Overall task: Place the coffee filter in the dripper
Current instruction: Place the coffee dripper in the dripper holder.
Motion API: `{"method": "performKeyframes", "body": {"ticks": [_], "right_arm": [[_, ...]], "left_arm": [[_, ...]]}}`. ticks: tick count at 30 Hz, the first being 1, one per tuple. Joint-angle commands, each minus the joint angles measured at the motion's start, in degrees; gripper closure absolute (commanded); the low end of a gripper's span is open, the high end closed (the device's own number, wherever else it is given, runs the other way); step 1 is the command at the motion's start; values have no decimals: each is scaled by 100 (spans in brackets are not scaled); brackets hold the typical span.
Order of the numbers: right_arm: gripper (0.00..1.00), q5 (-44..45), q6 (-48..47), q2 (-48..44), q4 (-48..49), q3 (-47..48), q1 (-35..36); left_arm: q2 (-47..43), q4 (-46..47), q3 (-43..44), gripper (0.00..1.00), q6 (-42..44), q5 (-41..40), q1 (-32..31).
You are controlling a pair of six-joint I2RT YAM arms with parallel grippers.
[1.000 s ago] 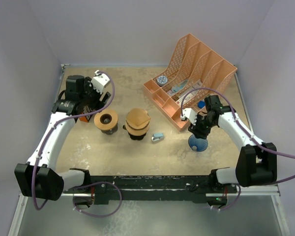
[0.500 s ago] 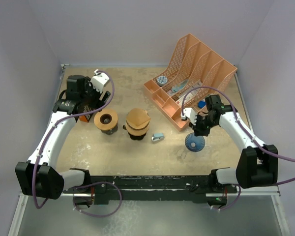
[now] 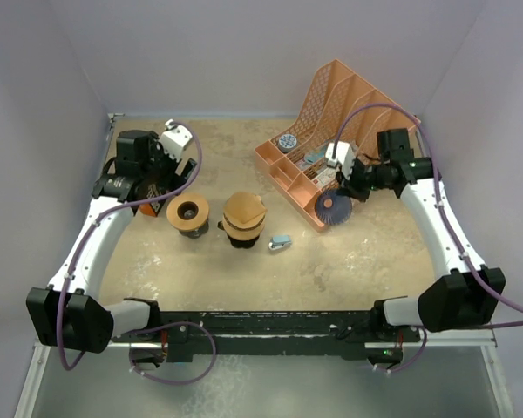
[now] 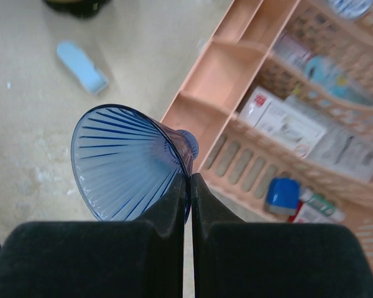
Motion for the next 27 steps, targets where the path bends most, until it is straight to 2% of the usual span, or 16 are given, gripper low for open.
{"method": "performKeyframes", "body": {"ticks": [1, 5, 11, 22, 27], "right_arm": [[100, -822, 650, 233, 103, 1196, 99], [100, -970, 1381, 581, 556, 2036, 435], [100, -789, 2611, 1079, 1589, 2830, 1343], [100, -738, 3495, 2556, 2276, 4101, 2481], [100, -706, 3980, 2978, 2746, 4194, 2857]], "left_arm": [[-117, 421, 443, 15, -219, -22, 30], [-50, 452, 712, 16, -415, -49, 30], [-83, 445, 1148, 17, -596, -172, 30], [-373, 298, 1684, 21, -1091, -941, 39], [-492, -257, 2122, 23, -669, -1127, 48]]}}
